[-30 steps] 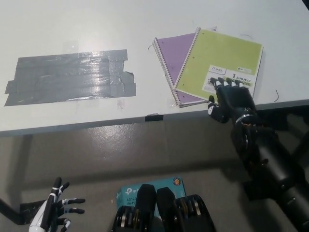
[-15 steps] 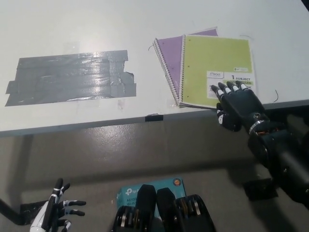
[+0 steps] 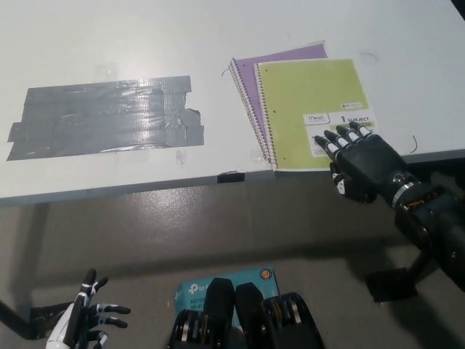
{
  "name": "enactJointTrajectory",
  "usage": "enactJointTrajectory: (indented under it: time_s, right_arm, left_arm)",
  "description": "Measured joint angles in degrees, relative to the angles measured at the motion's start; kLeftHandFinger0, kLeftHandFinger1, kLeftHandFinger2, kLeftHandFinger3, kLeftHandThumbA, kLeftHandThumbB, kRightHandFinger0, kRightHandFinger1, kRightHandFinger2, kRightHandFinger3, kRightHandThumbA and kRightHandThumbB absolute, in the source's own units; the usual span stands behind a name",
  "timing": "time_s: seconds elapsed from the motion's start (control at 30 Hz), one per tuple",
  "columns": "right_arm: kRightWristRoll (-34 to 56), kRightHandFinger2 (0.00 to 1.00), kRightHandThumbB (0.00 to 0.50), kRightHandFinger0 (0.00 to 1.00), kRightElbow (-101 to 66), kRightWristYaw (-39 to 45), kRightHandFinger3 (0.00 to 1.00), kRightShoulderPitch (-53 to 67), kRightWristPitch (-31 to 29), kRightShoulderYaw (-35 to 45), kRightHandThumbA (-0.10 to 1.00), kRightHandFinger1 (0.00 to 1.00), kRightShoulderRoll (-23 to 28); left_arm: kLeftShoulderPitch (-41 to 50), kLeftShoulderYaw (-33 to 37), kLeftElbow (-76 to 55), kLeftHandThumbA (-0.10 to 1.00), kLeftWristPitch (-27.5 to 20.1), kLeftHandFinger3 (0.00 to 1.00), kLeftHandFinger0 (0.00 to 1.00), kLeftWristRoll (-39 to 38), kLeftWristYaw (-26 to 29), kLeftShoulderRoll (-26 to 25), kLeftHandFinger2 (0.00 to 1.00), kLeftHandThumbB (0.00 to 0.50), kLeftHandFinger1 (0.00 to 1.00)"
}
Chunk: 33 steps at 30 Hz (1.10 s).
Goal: The robot uses its right hand to align two notebooks stacked together until they are fully overlapped
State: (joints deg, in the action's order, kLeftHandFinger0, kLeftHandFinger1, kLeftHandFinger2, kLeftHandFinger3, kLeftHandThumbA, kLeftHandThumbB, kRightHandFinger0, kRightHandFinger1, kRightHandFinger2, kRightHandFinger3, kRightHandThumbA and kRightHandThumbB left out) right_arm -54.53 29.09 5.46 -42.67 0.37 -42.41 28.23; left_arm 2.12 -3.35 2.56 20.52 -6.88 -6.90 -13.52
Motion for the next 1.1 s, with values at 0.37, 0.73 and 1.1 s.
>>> enactJointTrajectory:
  time_s: [0.37,0.73,1.1]
  right_arm:
    - [-3.07,1.0,0.366,1.0,3.37,-0.25,1.0,-3.65,-4.94,-1.34,1.0,1.0,3.61]
    - [-7.44,1.0,0.416,1.0,3.07,-2.08,1.0,-3.77,-6.56,-2.96,1.0,1.0,3.89]
    - [-10.28,1.0,0.393,1.0,3.32,-7.78,1.0,-2.82,-7.63,-4.07,1.0,1.0,4.12]
  left_arm:
    - [0.15,0.24,-0.11,1.0,-0.41,0.94,0.31,0.52,-0.14,-0.01,0.41,0.5,0.41]
    - [0.31,0.76,-0.1,1.0,-0.91,0.94,0.39,0.86,-0.85,0.0,0.37,0.5,0.42]
    - [0.27,1.04,-0.1,1.0,-0.99,0.96,0.29,0.97,-0.89,-0.04,0.36,0.5,0.4]
